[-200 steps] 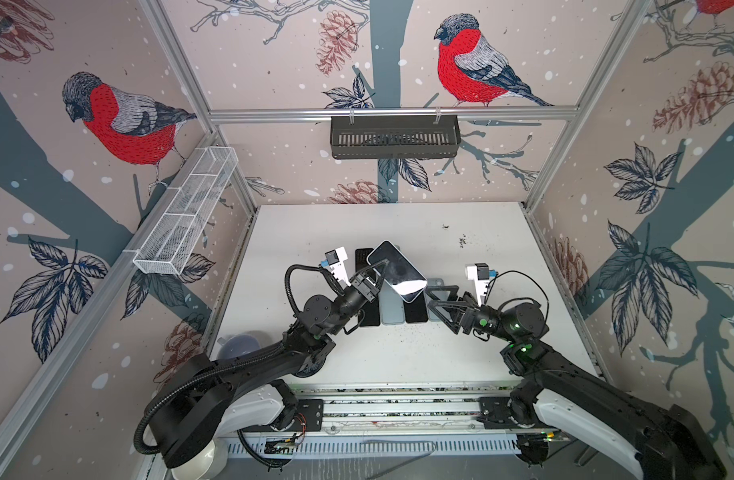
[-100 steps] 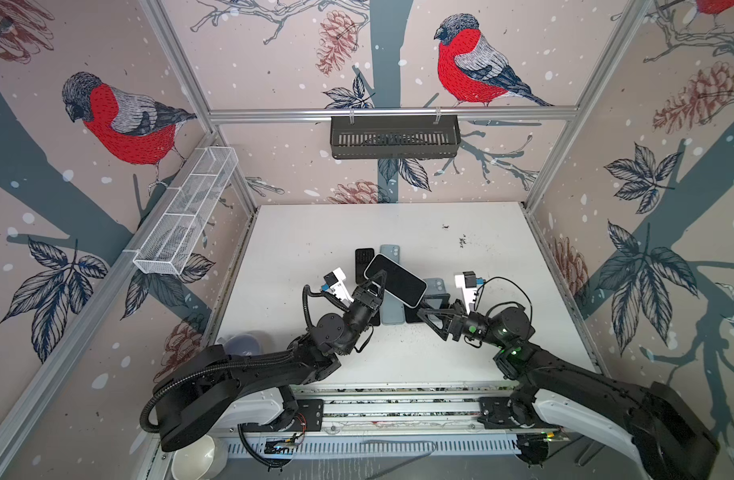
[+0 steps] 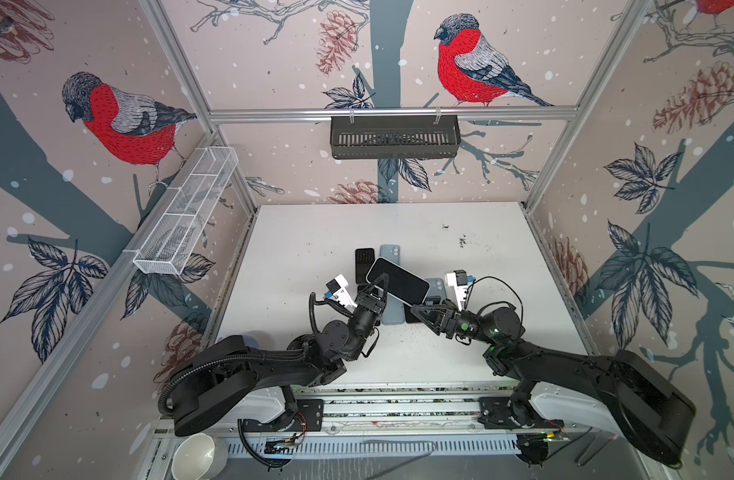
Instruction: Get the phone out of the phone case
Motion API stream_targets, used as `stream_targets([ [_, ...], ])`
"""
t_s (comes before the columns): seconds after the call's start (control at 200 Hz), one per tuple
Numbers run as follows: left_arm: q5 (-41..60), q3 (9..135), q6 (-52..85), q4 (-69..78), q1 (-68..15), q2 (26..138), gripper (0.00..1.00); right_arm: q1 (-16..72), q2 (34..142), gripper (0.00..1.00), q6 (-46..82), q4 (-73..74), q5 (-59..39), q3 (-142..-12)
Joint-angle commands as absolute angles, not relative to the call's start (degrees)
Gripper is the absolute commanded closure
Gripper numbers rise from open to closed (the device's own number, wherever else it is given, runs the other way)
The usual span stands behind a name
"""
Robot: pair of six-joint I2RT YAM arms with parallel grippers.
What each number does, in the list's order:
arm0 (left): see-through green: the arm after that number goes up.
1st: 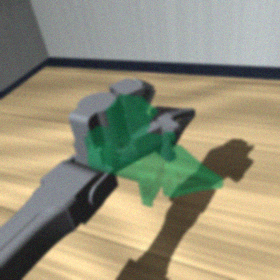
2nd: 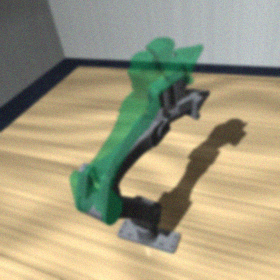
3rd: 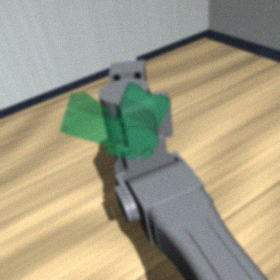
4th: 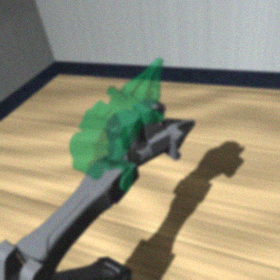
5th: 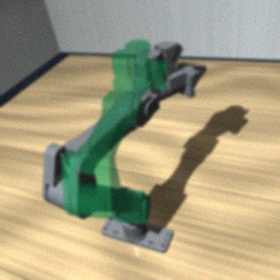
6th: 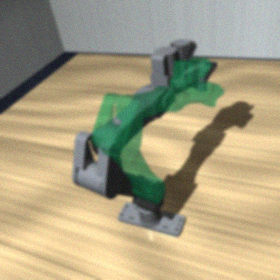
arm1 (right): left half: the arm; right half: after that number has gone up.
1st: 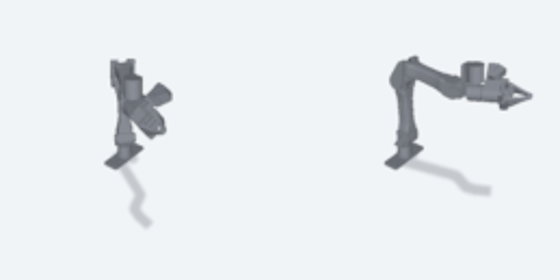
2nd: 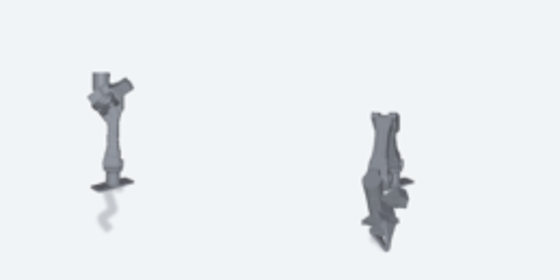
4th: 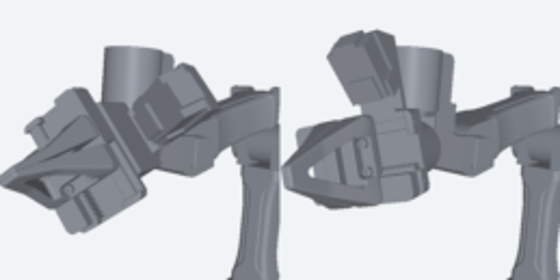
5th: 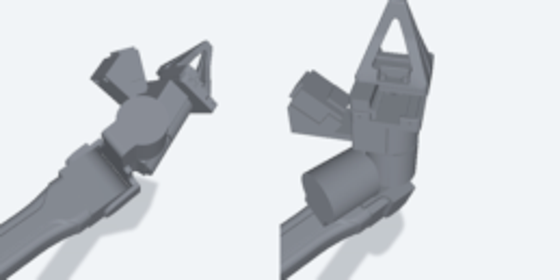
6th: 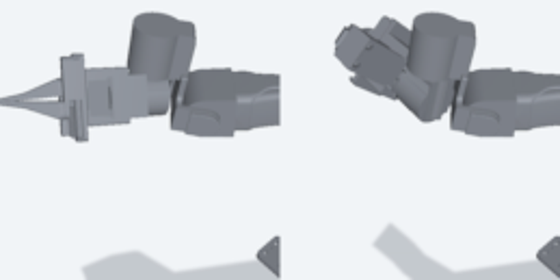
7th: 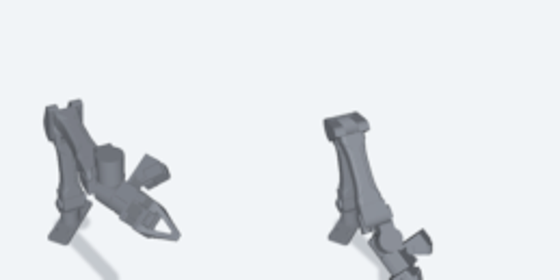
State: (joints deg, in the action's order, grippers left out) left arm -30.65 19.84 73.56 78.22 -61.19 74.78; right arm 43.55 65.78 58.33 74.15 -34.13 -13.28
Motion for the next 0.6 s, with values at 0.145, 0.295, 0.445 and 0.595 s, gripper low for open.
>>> stream_targets([
  [0.145, -33.02, 19.29, 73.67, 85.96, -61.24, 74.71, 1.0, 43.85, 66.39, 0.51, 58.66, 77.58, -34.54, -13.05],
  [0.295, -33.2, 19.02, 73.56, 85.87, -61.25, 74.69, 1.0, 43.72, 67.52, 0.66, 58.97, 78.57, -34.54, -12.99],
  [0.445, -32.88, 19.06, 73.65, 86.26, -61.26, 75.3, 1.0, 43.44, 68.67, 0.84, 59.06, 78.75, -34.76, -13.36],
  [0.595, -32.42, 18.96, 72.99, 87.26, -61.26, 75.98, 1.0, 42.49, 68.97, 0.95, 59.37, 79.25, -35.67, -13.45],
])
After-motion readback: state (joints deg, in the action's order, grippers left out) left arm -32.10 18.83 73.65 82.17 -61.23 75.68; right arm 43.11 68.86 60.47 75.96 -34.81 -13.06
